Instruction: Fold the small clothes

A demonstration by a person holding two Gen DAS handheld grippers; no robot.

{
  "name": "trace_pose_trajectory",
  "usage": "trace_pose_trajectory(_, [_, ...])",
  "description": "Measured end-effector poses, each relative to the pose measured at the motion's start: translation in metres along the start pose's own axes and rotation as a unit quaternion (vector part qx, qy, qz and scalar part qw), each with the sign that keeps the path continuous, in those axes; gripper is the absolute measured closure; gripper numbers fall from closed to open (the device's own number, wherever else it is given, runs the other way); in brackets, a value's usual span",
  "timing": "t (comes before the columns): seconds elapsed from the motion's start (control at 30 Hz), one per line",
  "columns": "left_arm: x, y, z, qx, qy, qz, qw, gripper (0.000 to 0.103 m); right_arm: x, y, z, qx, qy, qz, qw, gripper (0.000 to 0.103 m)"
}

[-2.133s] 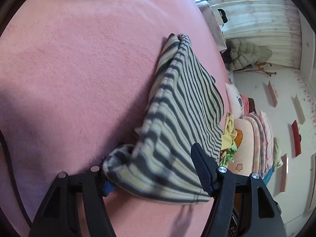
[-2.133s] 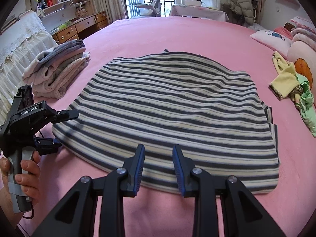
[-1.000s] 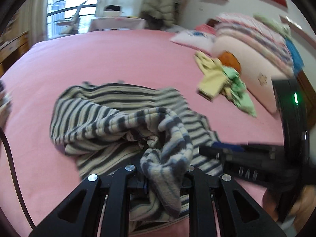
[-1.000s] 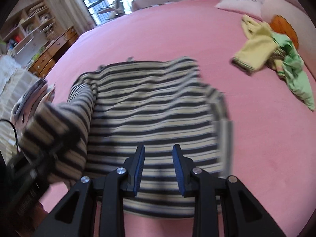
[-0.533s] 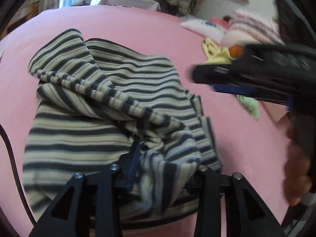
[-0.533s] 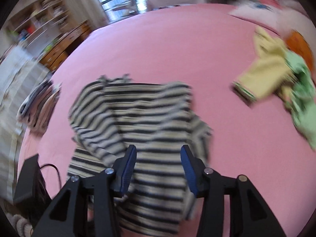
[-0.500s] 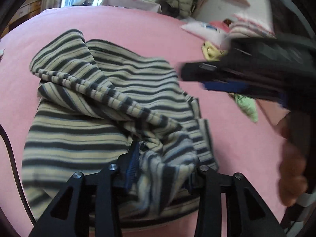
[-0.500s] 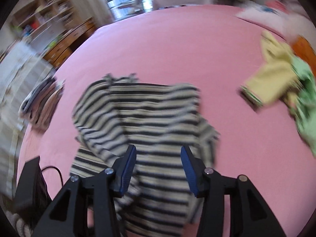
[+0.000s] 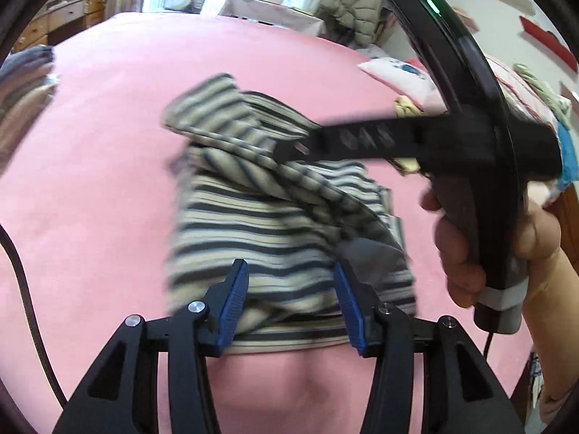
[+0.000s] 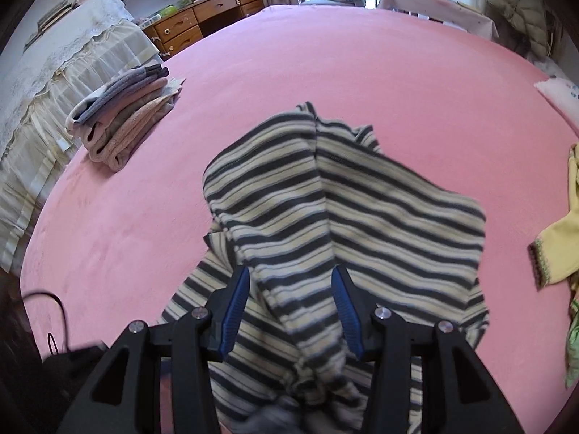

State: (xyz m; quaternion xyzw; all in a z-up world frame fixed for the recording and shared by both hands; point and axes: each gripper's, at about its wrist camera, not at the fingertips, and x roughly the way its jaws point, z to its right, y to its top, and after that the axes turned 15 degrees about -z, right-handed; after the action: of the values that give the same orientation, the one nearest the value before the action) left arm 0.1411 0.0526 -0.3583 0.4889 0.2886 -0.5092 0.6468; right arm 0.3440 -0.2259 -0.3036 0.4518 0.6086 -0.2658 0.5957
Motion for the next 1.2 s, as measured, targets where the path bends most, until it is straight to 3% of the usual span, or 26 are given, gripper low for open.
trace_pose_trajectory(0.23, [-0.02, 0.021, -0.065, -0.091, 0.057, 0.011, 0.9942, 0.055, 0.01, 0.01, -0.027, -0.028, -0.017, -0.001, 0.999, 0.056])
trace_pose_trajectory(0.33, [-0.009, 0.037, -0.081, -0.118, 0.069, 0.005, 0.9907, 0.055, 0.019, 0.017, -0.041, -0.047, -0.03, -0.001, 0.998, 0.056])
trace_pose_trajectory(0.57, [0.013, 0.056, -0.1, -0.154, 0.065, -0.009, 0.9858, 0.055, 0.052, 0.024, -0.069, -0.104, -0.111, -0.006, 0.988, 0.055])
trace_pose_trajectory(0.6, [0.015, 0.056, -0.101, -0.154, 0.064, -0.011, 0.9859, 0.055, 0.053, 0.025, -0.068, -0.102, -0.116, -0.004, 0.988, 0.056])
trace_pose_trajectory(0.63, [0.015, 0.054, -0.102, -0.152, 0.063, -0.013, 0.9862, 0.055, 0.054, 0.026, -0.066, -0.097, -0.113, -0.001, 0.989, 0.071])
trace_pose_trajectory(0.67, [0.015, 0.054, -0.101, -0.15, 0.063, -0.013, 0.9866, 0.055, 0.051, 0.028, -0.061, -0.083, -0.102, 0.003, 0.991, 0.094])
trace_pose_trajectory(0.73, [0.017, 0.056, -0.098, -0.143, 0.063, -0.013, 0.9876, 0.055, 0.043, 0.032, -0.043, -0.046, -0.071, 0.012, 0.996, 0.094])
trace_pose_trajectory(0.8, [0.016, 0.054, -0.09, -0.135, 0.062, -0.011, 0.9889, 0.055, 0.024, 0.03, -0.02, -0.002, -0.05, 0.048, 0.998, 0.094])
trace_pose_trajectory(0.97, [0.024, 0.058, -0.074, -0.103, 0.059, -0.011, 0.9929, 0.055, -0.014, 0.01, 0.043, 0.126, -0.053, 0.111, 0.984, 0.094])
trace_pose_trajectory(1.07, [0.032, 0.062, -0.064, -0.086, 0.054, -0.02, 0.9947, 0.055, -0.002, -0.012, 0.095, 0.227, -0.026, 0.091, 0.969, 0.094])
trace_pose_trajectory(1.2, [0.039, 0.067, -0.054, -0.064, 0.049, -0.027, 0.9964, 0.055, 0.02, -0.033, 0.13, 0.293, 0.011, 0.071, 0.954, 0.094])
